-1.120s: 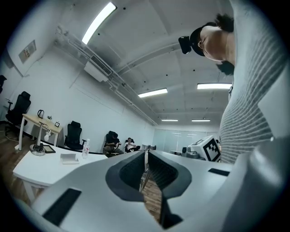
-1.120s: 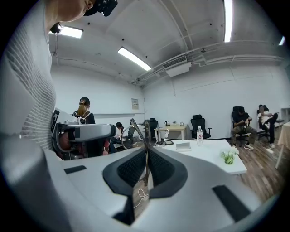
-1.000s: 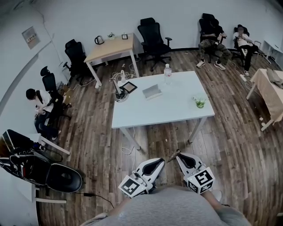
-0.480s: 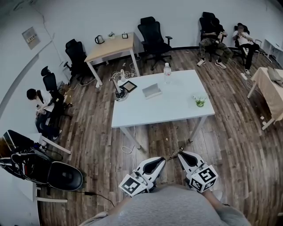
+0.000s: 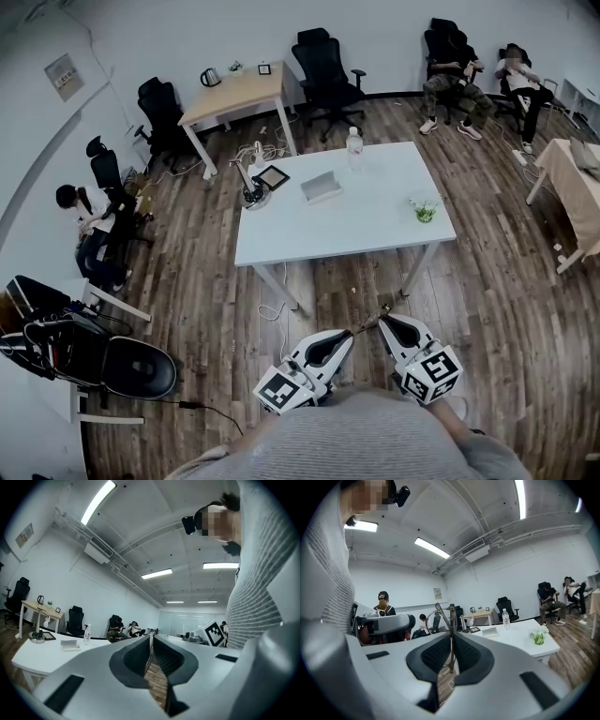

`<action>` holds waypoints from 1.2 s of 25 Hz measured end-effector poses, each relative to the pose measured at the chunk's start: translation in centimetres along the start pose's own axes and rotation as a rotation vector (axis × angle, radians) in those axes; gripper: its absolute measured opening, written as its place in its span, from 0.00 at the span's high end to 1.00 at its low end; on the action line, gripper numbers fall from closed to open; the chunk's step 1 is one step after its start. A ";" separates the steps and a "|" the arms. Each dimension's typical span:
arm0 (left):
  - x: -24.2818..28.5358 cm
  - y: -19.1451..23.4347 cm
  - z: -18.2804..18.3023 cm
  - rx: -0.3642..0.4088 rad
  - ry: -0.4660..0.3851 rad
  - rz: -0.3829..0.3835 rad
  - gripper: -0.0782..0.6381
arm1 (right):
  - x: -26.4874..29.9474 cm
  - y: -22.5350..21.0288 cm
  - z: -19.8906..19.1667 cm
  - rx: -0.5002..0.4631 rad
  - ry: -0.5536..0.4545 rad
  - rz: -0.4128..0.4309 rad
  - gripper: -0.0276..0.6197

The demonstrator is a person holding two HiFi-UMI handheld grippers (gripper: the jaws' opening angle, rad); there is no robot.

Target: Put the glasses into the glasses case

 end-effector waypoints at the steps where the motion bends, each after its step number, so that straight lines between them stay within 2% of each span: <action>1: 0.0 0.1 0.0 0.001 -0.001 0.001 0.85 | 0.2 -0.1 -0.1 0.001 -0.001 0.000 0.92; 12: 0.6 4.3 0.9 -0.006 -0.021 0.026 0.85 | 4.0 -1.5 0.6 -0.004 0.006 -0.002 0.92; 18: 1.5 7.6 1.7 -0.044 -0.038 0.026 0.85 | 6.4 -2.5 1.4 -0.008 0.016 -0.014 0.92; 30: 2.4 11.0 1.2 -0.066 -0.021 0.015 0.85 | 10.0 -3.7 1.4 0.005 0.026 -0.020 0.92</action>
Point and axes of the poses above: the fingertips, and each gripper's own axes: x forward along the fingers, y to its left, z out of its top, the point moved 2 cm from there along -x, backward along the fingers, and after that the axes turned 2 degrees about y, right-handed, at the moved point
